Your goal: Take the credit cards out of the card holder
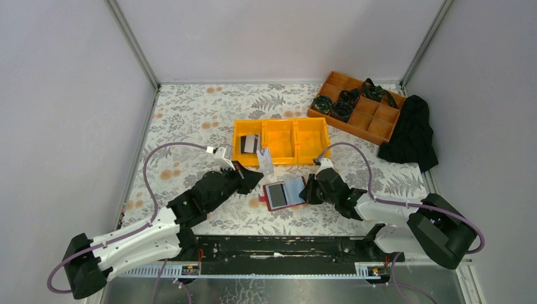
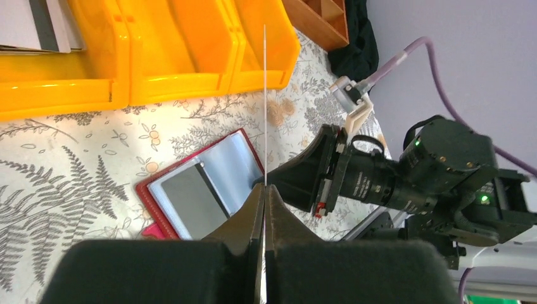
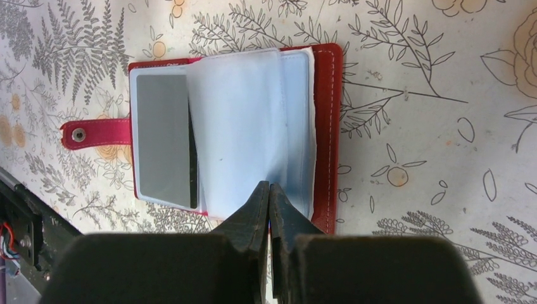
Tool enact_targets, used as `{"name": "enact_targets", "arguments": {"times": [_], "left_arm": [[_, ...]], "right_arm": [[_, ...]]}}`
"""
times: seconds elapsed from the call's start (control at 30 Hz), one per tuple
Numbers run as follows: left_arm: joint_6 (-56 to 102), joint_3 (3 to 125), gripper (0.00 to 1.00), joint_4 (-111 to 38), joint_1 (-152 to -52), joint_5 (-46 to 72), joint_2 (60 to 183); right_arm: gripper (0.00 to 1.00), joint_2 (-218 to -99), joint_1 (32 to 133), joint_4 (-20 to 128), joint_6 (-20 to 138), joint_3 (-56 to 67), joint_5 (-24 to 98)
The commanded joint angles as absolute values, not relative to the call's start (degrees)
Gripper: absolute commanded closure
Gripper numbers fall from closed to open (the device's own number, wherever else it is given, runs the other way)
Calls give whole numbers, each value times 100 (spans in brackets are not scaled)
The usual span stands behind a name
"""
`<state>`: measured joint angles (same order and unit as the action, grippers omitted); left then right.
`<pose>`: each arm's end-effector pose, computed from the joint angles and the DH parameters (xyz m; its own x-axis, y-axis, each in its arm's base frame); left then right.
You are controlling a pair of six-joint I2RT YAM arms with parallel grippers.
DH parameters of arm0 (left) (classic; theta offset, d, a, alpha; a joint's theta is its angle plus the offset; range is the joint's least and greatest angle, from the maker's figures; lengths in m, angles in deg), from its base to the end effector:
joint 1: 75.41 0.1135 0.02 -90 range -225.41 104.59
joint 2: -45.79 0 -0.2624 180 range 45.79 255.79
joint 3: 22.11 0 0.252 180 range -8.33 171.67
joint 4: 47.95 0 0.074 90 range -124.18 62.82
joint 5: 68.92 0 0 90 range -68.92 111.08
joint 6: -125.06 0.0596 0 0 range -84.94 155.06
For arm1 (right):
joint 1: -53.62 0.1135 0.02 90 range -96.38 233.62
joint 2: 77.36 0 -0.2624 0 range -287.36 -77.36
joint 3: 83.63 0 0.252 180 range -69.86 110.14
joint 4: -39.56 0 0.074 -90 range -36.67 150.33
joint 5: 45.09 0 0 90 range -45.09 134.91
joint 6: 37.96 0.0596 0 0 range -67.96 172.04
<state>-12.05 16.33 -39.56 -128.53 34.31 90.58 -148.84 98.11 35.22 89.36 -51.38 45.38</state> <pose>0.1381 -0.1613 0.2369 -0.5771 -0.4192 -0.7009 0.3277 0.6672 -0.6689 0.1726 0.1688 0.1265 -0.7464 0.1166 -0.6552 -0.3061 0.8141 0.4936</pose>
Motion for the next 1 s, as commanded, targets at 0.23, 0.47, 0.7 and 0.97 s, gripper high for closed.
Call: {"name": "enact_targets", "arguments": {"times": [0.23, 0.47, 0.7, 0.97], "left_arm": [[-853, 722, 100, -5143, -12806, 1857, 8728], [-1029, 684, 100, -6154, -12808, 916, 9073], [-1270, 748, 100, -6688, -12806, 310, 9183], [-1429, 748, 100, -7044, -12803, -53, 9308]], "right_arm": [[71, -11527, 9783, 2789, 8951, -5835, 3675], [32, -10909, 9773, 3323, 8708, -5389, 3317], [31, -11127, 9767, 2670, 8790, -5582, 2940], [39, -11029, 9766, 2382, 8762, -5643, 2589]]}}
